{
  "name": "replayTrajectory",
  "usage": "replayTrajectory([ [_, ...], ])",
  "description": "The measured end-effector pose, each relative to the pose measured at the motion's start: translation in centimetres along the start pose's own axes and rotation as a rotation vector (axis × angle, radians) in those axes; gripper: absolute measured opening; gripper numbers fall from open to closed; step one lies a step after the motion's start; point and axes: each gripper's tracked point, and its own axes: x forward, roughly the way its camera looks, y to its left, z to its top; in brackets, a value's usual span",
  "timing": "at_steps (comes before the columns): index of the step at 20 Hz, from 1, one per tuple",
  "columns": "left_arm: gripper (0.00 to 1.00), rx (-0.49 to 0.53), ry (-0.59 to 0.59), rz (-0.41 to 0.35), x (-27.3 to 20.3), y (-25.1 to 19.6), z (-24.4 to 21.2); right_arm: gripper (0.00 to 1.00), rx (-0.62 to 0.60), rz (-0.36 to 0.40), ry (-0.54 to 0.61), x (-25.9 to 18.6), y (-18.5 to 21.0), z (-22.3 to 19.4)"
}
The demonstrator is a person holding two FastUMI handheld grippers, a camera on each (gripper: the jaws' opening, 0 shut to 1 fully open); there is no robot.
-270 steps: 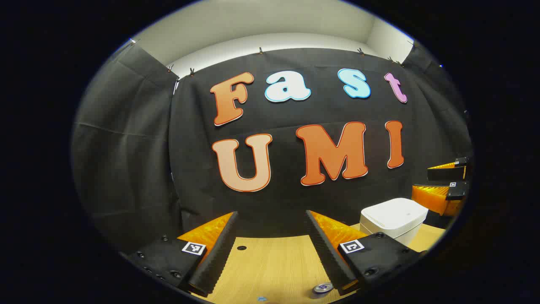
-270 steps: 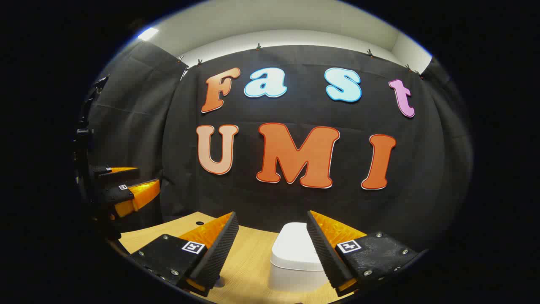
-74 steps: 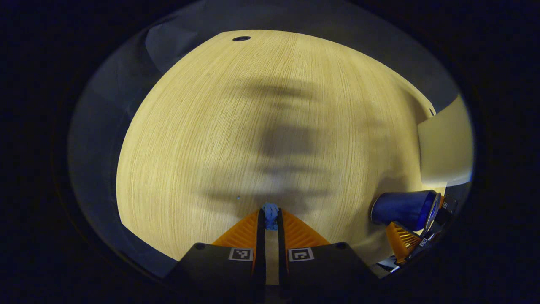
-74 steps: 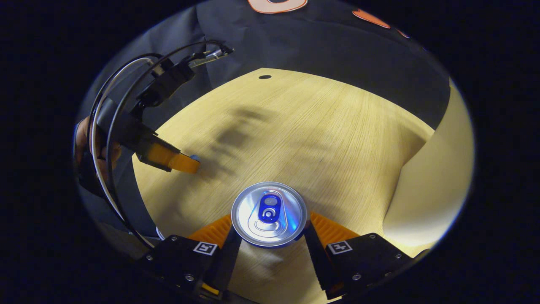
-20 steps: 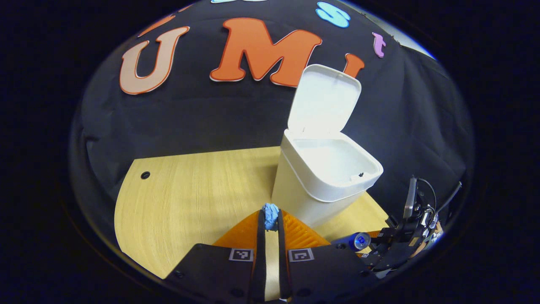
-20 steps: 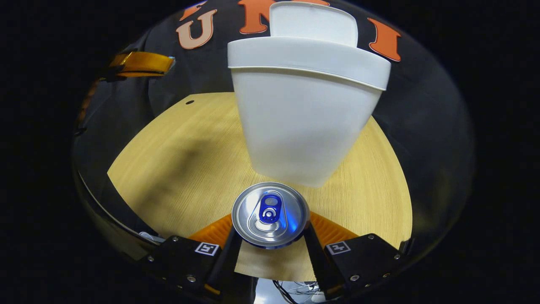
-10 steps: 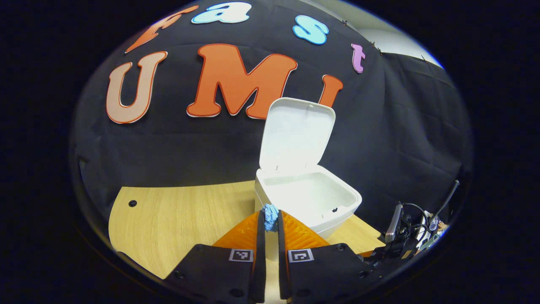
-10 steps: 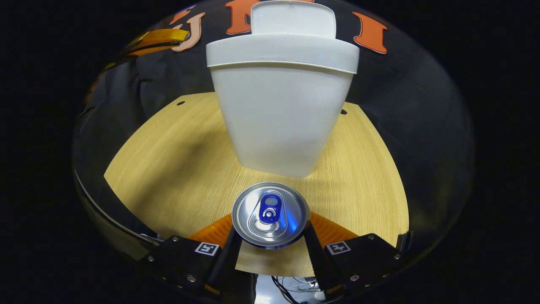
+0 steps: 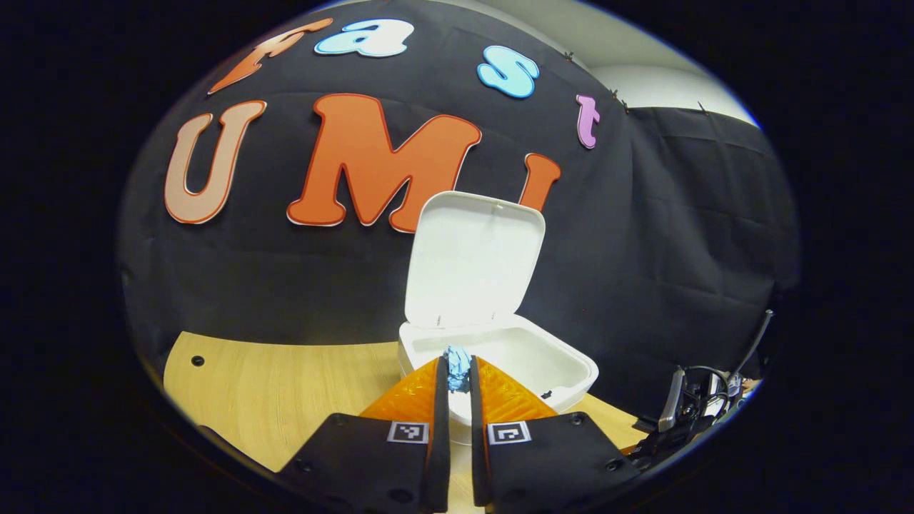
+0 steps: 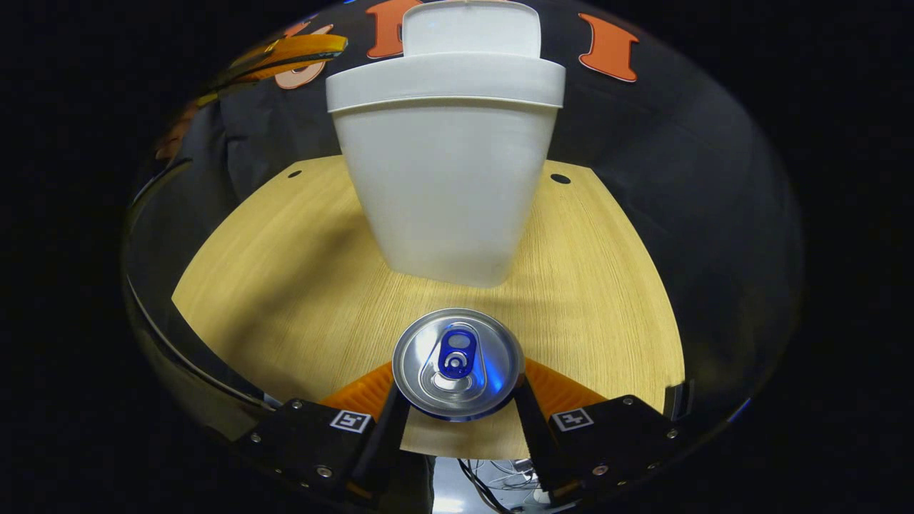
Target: Press the lid of the desktop garbage bin to open it, pick up the crumpled paper on the desktop and throw it into the bin, then pick up the pop can on the desktop and drop it into the bin, and finally close the garbage bin lid.
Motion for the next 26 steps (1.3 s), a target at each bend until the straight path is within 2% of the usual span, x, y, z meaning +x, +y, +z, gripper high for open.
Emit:
replayTrajectory([
  [14,0.16,0.095,0.060,-0.008,1.2,-0.7,-2.6,0.77,0.049,-0.070,-0.011,-0.2,-0.9,1.2],
  [15,0.16,0.101,0.064,-0.007,1.2,-0.7,-2.7,0.72,0.049,-0.082,-0.016,-0.2,-1.3,1.5],
  [16,0.16,0.106,0.062,-0.006,1.2,-0.6,-2.6,0.72,0.050,-0.087,-0.018,-0.4,-1.5,1.9],
  [17,0.16,0.108,0.064,-0.010,1.3,-0.7,-2.7,0.77,0.052,-0.092,-0.025,-0.6,-1.7,2.3],
  [18,0.16,0.106,0.068,-0.020,1.3,-0.8,-2.8,0.77,0.054,-0.098,-0.031,-0.8,-2.0,2.8],
  [19,0.16,0.100,0.062,-0.029,1.4,-1.0,-2.7,0.72,0.053,-0.102,-0.039,-1.3,-2.2,3.3],
  [20,0.20,0.096,0.066,-0.041,1.2,-1.3,-2.7,0.72,0.049,-0.115,-0.056,-1.9,-2.5,4.2],
  [21,0.21,0.095,0.063,-0.044,1.2,-1.3,-2.7,0.77,0.043,-0.123,-0.069,-2.4,-2.9,4.9],
  [22,0.25,0.098,0.065,-0.051,1.0,-1.5,-2.8,0.77,0.035,-0.139,-0.086,-3.0,-3.4,5.9],
  [26,0.29,0.108,0.065,-0.048,0.7,-1.4,-2.7,0.77,0.021,-0.194,-0.176,-5.8,-5.2,10.2],
])
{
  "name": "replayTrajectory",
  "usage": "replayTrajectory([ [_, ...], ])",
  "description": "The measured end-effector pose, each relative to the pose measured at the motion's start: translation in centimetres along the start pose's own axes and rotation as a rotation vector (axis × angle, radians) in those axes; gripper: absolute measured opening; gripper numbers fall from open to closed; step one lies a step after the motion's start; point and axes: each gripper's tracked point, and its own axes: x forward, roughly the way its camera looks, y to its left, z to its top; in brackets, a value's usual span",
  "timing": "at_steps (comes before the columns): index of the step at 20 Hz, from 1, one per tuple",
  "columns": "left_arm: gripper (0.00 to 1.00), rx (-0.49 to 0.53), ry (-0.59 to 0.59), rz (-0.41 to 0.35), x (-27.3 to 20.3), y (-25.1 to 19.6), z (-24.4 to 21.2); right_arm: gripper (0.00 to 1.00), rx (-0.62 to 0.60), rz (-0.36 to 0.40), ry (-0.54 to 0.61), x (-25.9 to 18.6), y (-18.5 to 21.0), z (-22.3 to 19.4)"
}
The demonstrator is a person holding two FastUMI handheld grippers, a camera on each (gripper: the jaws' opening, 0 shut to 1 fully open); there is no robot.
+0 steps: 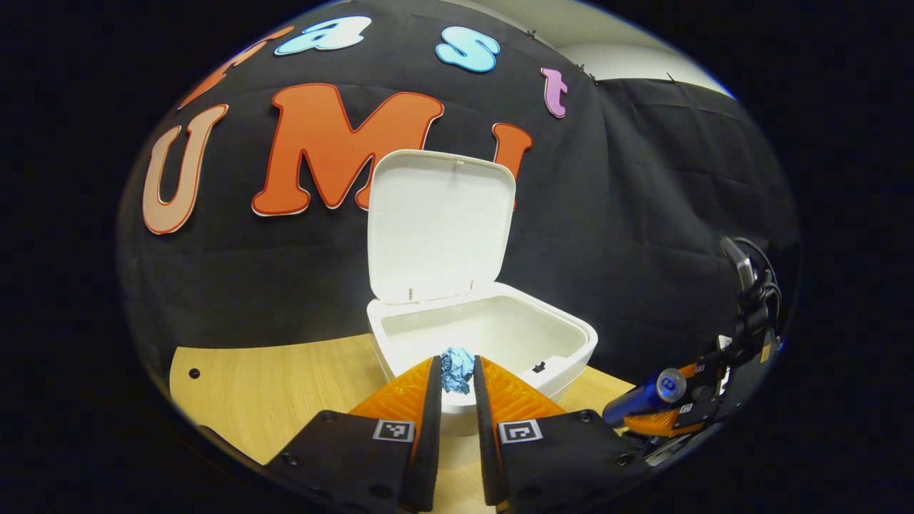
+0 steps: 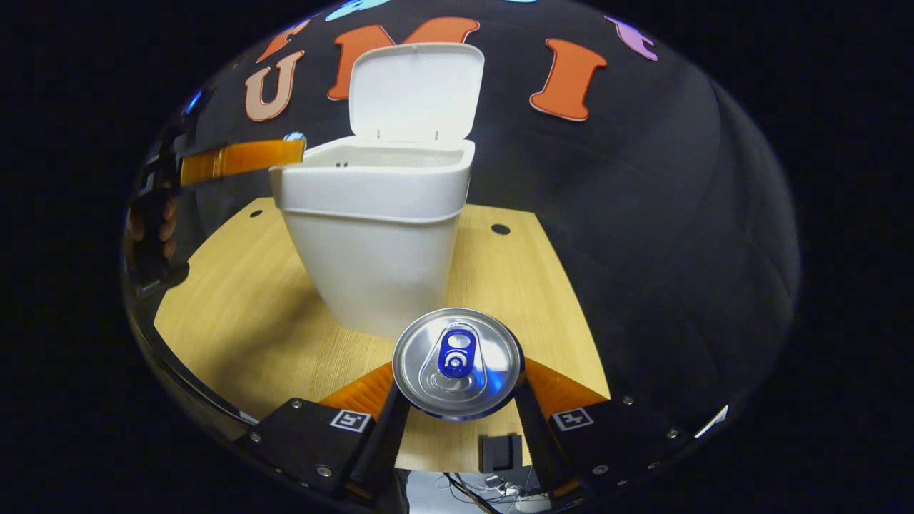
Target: Press the lid of the desktop garbage bin to open it, pick up the crumpled paper on the desktop and throw it into the bin, then pick up the pop can on the desktop and drop it into the bin, and finally close the garbage bin lid.
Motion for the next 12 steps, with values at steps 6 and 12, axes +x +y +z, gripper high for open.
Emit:
replayTrajectory([
  [6,0.57,0.016,-0.008,0.002,-0.6,-0.1,0.2,0.77,-0.006,-0.045,-0.142,-3.5,-2.5,7.3],
  [12,0.81,0.037,0.005,0.038,-2.1,0.3,-0.3,0.77,-0.032,-0.038,-0.242,-5.4,-2.6,12.8],
])
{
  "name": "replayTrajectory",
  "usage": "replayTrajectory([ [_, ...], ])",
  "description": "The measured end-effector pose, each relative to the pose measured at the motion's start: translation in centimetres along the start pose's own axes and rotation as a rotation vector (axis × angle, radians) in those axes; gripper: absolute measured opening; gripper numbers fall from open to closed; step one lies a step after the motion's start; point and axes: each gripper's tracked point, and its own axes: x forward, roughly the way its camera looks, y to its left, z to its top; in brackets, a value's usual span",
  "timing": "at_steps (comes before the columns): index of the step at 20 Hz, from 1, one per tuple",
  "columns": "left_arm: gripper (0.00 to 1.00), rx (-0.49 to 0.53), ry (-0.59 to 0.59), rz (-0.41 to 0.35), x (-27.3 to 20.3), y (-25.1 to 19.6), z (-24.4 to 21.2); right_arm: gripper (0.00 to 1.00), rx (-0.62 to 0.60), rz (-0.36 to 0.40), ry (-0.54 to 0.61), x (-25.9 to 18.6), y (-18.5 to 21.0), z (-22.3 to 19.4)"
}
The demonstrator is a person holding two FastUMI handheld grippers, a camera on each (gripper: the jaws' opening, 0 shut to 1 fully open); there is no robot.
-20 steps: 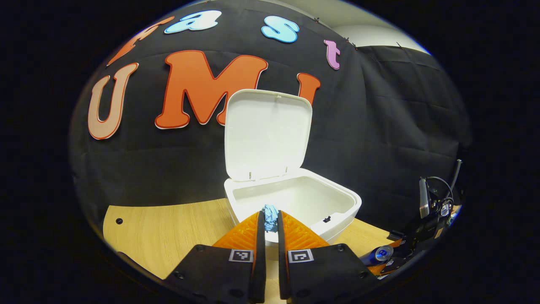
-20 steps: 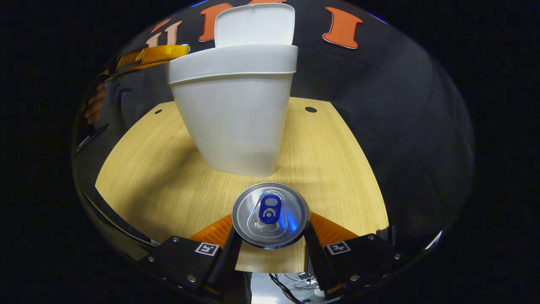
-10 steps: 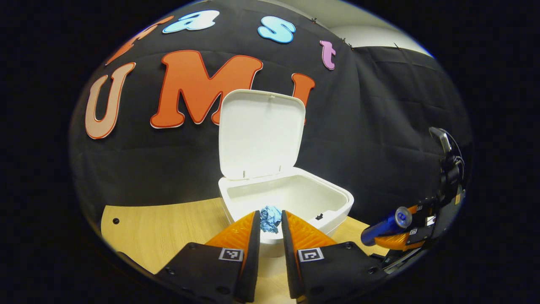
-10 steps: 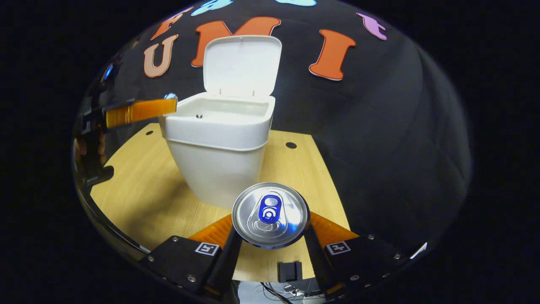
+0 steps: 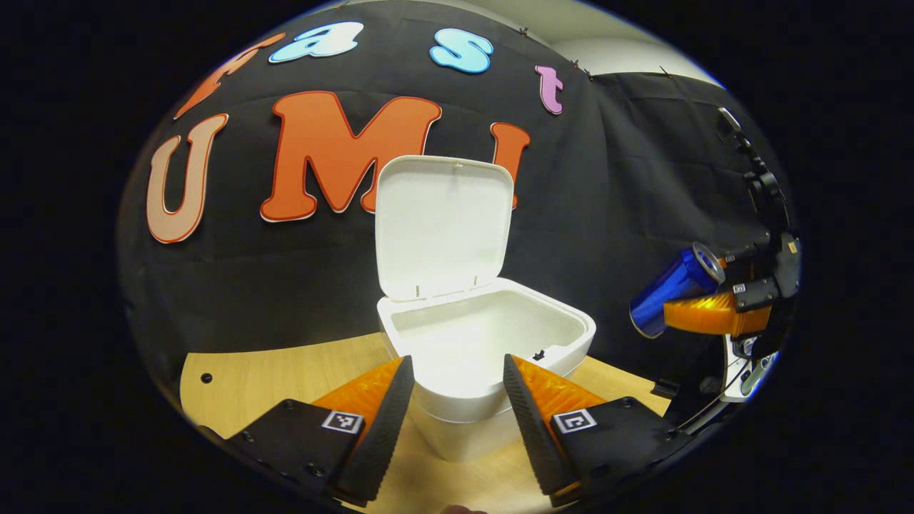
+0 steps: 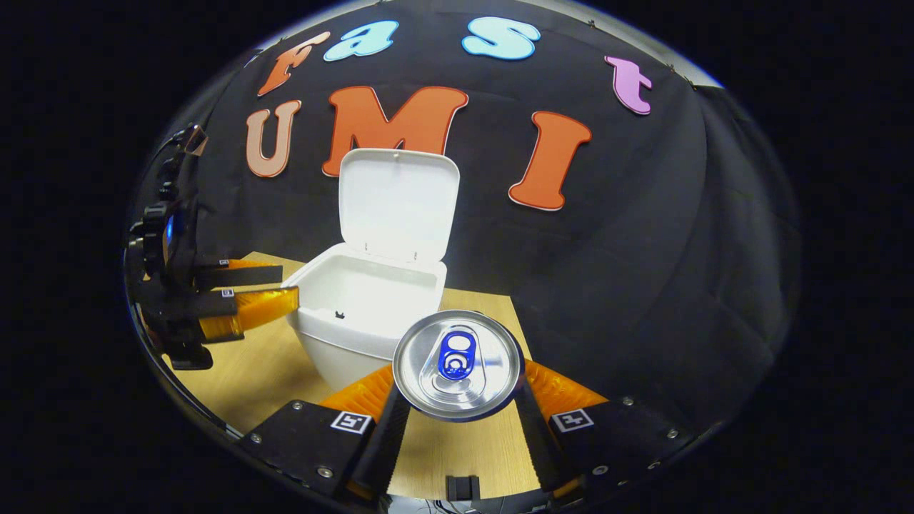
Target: Press the lid of the desktop garbage bin to open it, pick up the crumpled paper on the desktop and throw it into the bin, then pick up the pop can on the desktop and drop it into the bin, and finally close the garbage bin lid.
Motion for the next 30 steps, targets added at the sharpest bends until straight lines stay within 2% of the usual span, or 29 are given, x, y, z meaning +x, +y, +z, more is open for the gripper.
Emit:
replayTrajectory([
  [3,0.88,-0.001,-0.003,0.030,-0.7,0.7,-0.1,0.77,0.000,0.029,-0.033,0.0,0.8,1.6],
  [4,0.94,-0.002,-0.004,0.043,-0.9,1.1,0.1,0.77,0.001,0.040,-0.043,0.2,1.0,2.2],
  [11,0.96,-0.088,-0.029,0.119,-3.0,3.8,0.9,0.77,-0.012,0.109,-0.100,1.7,3.0,5.3],
  [13,0.93,-0.086,-0.039,0.146,-3.6,4.7,1.2,0.76,-0.017,0.127,-0.111,2.1,3.5,5.7],
  [19,0.94,-0.030,-0.086,0.222,-5.6,6.5,2.5,0.76,-0.039,0.181,-0.088,3.8,4.9,5.5],
  [30,0.94,-0.025,-0.084,0.327,-8.0,8.4,2.4,0.77,-0.069,0.260,-0.043,6.2,6.5,4.5],
])
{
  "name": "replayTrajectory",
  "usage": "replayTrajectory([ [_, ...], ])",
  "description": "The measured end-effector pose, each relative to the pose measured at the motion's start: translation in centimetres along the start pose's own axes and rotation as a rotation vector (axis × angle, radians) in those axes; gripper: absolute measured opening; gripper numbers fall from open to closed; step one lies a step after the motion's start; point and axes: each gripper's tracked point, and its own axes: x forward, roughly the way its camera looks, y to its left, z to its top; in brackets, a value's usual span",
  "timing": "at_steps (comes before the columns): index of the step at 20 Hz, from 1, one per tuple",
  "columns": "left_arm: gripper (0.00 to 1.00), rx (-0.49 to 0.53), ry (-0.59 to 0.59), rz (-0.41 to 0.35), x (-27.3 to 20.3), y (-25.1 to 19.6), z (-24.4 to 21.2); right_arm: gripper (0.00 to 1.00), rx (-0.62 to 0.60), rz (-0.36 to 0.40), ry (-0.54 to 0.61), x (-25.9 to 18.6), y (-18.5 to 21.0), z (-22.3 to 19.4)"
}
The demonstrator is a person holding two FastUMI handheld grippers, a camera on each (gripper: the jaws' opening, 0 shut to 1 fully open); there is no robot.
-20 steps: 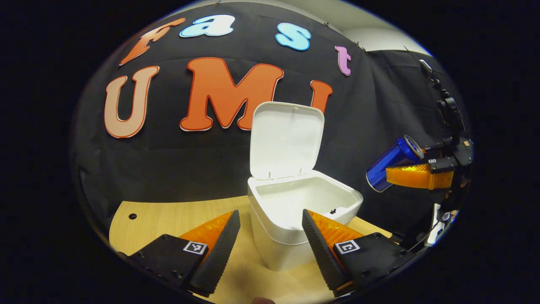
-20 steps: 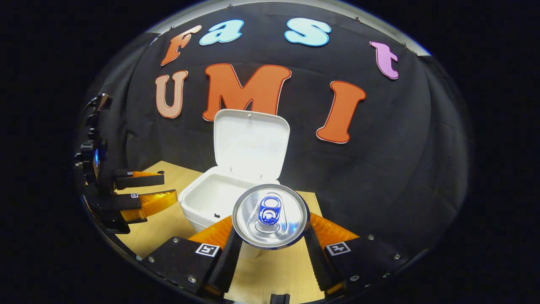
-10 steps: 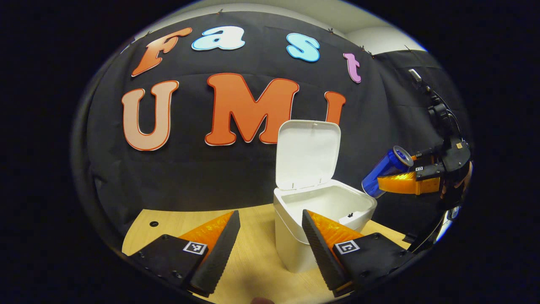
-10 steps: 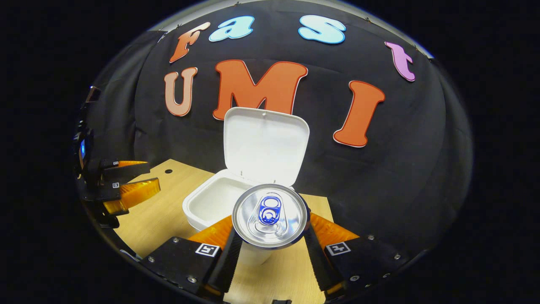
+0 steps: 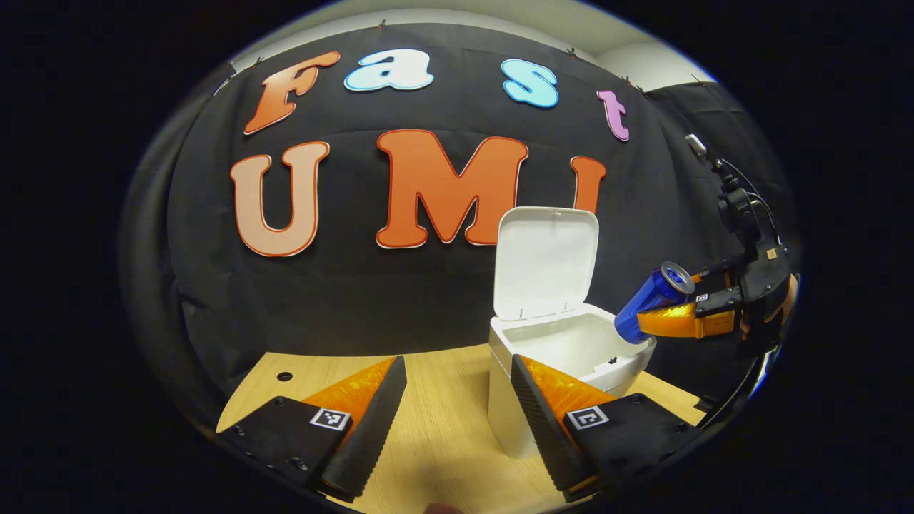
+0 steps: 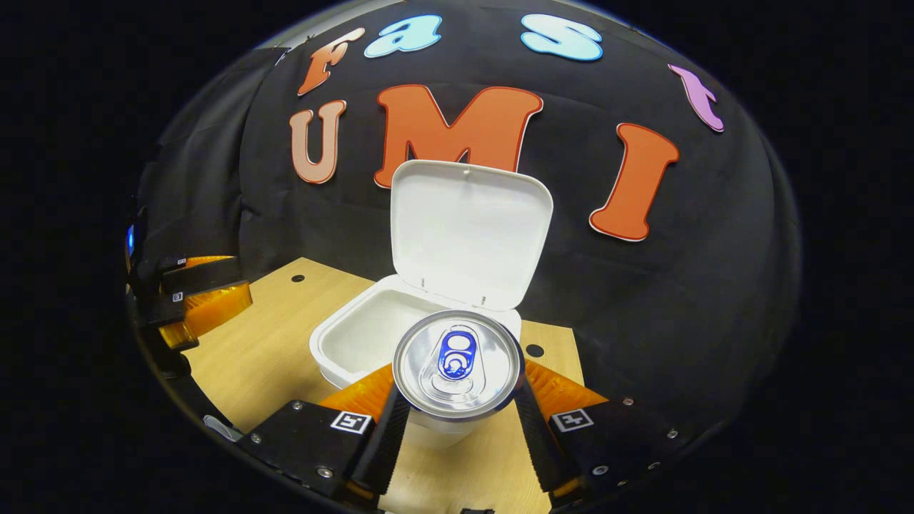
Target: Press the lid of the desktop garbage bin to open it, pick up the crumpled paper on the desktop and throw it into the bin, then pick up the pop can on the desktop and drop it into the bin, and finally close the garbage bin lid.
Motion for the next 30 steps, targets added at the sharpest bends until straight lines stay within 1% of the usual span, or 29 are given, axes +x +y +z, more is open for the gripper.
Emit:
replayTrajectory([
  [13,0.94,0.013,0.049,0.074,-1.1,-0.2,-1.5,0.77,0.025,0.077,0.073,3.3,0.2,-3.1],
  [19,0.94,0.005,0.058,0.103,-1.2,0.3,-1.9,0.78,0.012,0.103,0.071,4.4,0.6,-3.1],
  [22,0.94,0.003,0.064,0.100,-1.0,0.3,-2.0,0.80,0.027,0.105,0.066,4.4,0.6,-3.1],
  [23,0.94,0.004,0.063,0.097,-1.0,0.3,-2.0,0.76,0.029,0.104,0.066,4.4,0.7,-3.1],
  [24,0.94,0.006,0.062,0.091,-0.9,0.2,-2.0,0.80,0.030,0.102,0.066,4.4,0.6,-3.0],
  [30,0.94,0.006,0.063,0.054,-0.6,0.2,-2.1,0.82,0.044,0.064,0.073,4.0,0.3,-3.0],
])
